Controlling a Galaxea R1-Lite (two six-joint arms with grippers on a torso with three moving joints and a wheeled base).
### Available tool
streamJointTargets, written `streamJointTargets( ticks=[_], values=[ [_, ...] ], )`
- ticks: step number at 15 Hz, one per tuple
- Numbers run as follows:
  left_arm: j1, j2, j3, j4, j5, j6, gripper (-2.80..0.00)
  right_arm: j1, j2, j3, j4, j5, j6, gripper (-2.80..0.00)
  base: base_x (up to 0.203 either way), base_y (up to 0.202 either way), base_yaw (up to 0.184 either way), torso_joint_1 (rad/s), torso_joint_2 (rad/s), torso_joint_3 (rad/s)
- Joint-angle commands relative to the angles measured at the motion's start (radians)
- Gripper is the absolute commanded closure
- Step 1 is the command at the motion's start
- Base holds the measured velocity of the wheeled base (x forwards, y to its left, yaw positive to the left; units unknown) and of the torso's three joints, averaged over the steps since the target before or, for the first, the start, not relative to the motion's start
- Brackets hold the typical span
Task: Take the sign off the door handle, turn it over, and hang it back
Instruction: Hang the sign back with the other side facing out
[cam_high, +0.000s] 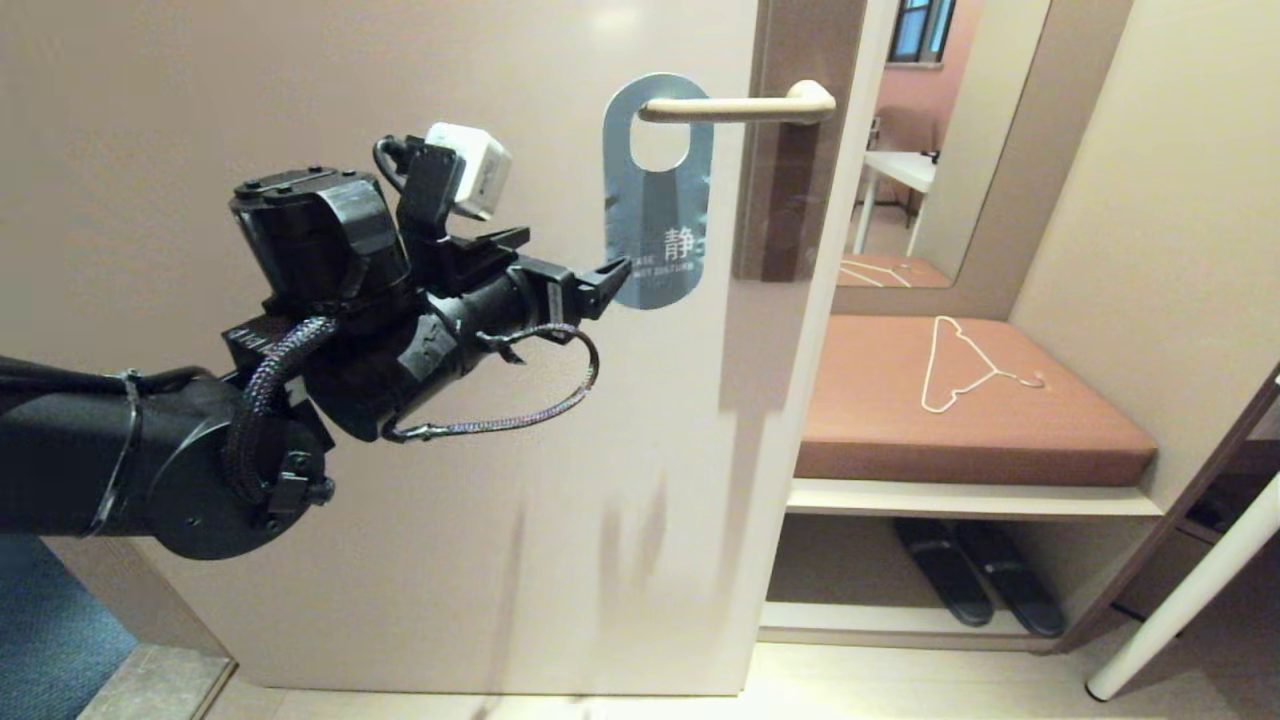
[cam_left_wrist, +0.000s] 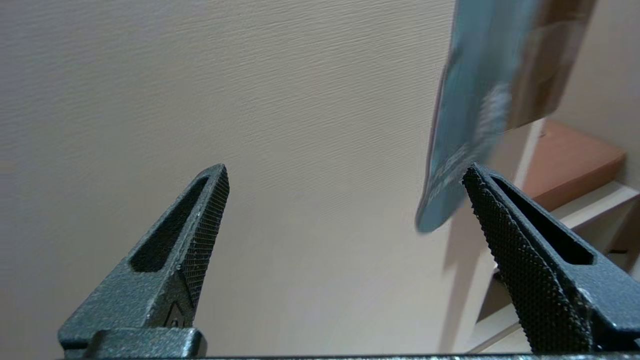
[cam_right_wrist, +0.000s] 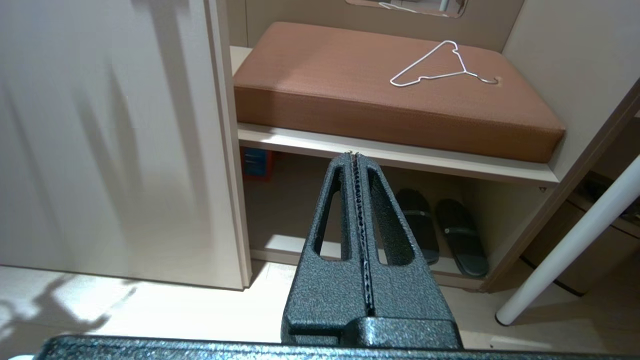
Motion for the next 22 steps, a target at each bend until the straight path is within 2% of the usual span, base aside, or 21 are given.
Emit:
streamJointTargets(
  ticks=[1, 11, 20, 21, 22],
  values=[
    [0.016, -0.026, 0.019, -0.006, 0.0, 0.0, -2.8, 0.0, 0.0, 0.0, 0.0, 0.001, -0.001, 0.0, 0.0, 0.0, 0.0, 0.0, 0.0, 0.0],
    [0.033, -0.047, 0.017, -0.016, -0.003, 0.002, -2.8, 0.0, 0.0, 0.0, -0.002, 0.001, -0.001, 0.0, 0.0, 0.0, 0.0, 0.0, 0.0, 0.0],
    [0.128, -0.035, 0.016, -0.016, -0.025, 0.002, -2.8, 0.0, 0.0, 0.0, -0.002, 0.001, -0.001, 0.0, 0.0, 0.0, 0.0, 0.0, 0.0, 0.0],
    [0.137, -0.033, 0.016, -0.017, -0.046, 0.002, 0.0, 0.0, 0.0, 0.0, -0.001, 0.001, -0.001, 0.0, 0.0, 0.0, 0.0, 0.0, 0.0, 0.0],
    [0.139, -0.032, 0.016, -0.017, -0.053, 0.002, 0.0, 0.0, 0.0, 0.0, 0.0, 0.001, -0.001, 0.0, 0.0, 0.0, 0.0, 0.0, 0.0, 0.0]
  ],
)
